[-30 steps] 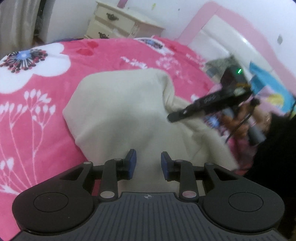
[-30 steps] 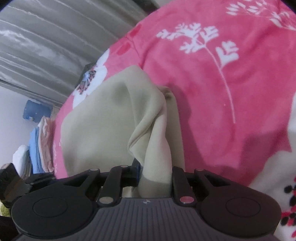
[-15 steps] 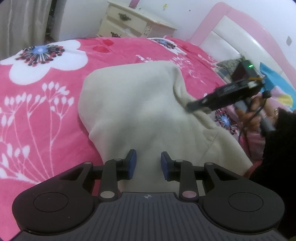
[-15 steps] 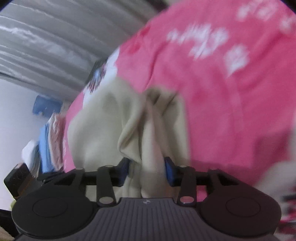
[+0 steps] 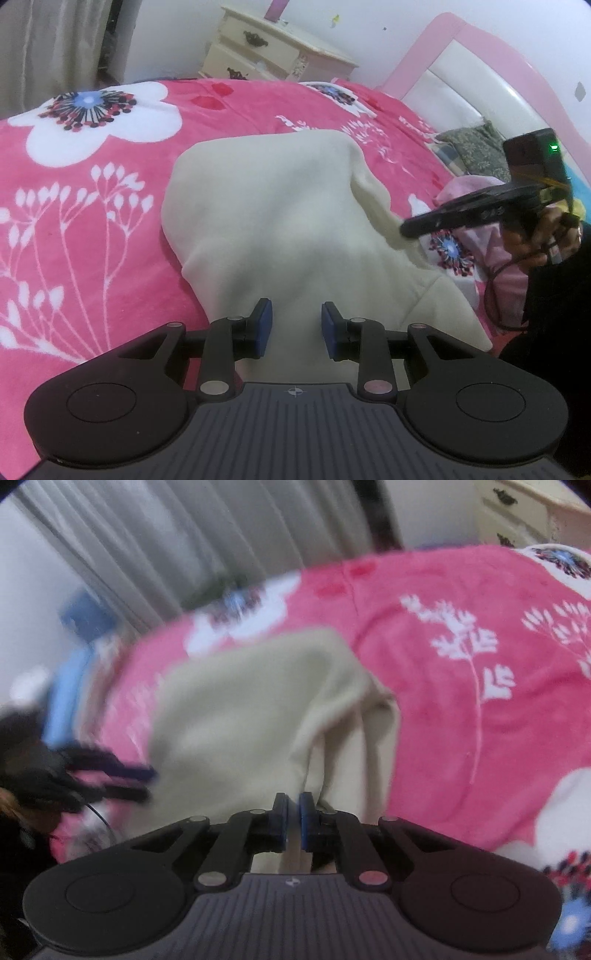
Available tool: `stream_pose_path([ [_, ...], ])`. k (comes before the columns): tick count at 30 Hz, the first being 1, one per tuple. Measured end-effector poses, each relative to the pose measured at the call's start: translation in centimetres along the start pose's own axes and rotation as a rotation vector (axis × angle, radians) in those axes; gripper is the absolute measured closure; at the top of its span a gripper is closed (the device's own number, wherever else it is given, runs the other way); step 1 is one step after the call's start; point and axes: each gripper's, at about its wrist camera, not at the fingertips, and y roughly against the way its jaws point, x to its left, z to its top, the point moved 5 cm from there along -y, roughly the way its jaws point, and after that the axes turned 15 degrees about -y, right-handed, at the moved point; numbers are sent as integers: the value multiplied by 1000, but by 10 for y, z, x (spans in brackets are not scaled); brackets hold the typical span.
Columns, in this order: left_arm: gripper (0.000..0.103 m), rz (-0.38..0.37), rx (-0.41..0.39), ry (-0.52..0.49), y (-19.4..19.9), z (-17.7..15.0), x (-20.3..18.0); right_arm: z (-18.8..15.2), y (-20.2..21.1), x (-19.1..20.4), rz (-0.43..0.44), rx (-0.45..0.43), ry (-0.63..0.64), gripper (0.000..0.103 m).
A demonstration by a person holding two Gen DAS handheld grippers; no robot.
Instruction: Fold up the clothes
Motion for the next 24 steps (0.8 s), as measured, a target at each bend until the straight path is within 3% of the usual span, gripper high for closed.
stream_pose_path([
  [5, 72, -1, -7, -10, 0, 0, -2, -12, -9, -58, -85, 8, -225, 96],
  [7, 71, 6, -10, -22, 1, 1, -4, -10, -6, -55, -95, -6, -224, 95],
  [9, 71, 25, -17, -38, 6, 3, -6, 0, 3, -43, -129, -25, -139, 94],
  [11, 71, 30, -42, -70, 14, 5, -10, 15, 21, -29, -208, -97, -24, 92],
  [13, 70, 16, -64, -107, 20, 7, -17, 32, 40, -15, -233, -180, 41, 92],
  [17, 69, -65, -27, -136, 12, -1, -30, 47, 36, 50, -75, -232, 221, 92],
  [20, 66, -52, 4, -150, -3, -16, -38, 31, -7, 116, 86, -155, 474, 92],
  [22, 66, -51, 0, -118, -7, -20, -36, 18, -45, 143, 122, -93, 612, 93],
  [24, 65, -60, -11, -68, -9, -23, -32, 16, -89, 143, 82, -49, 662, 95],
])
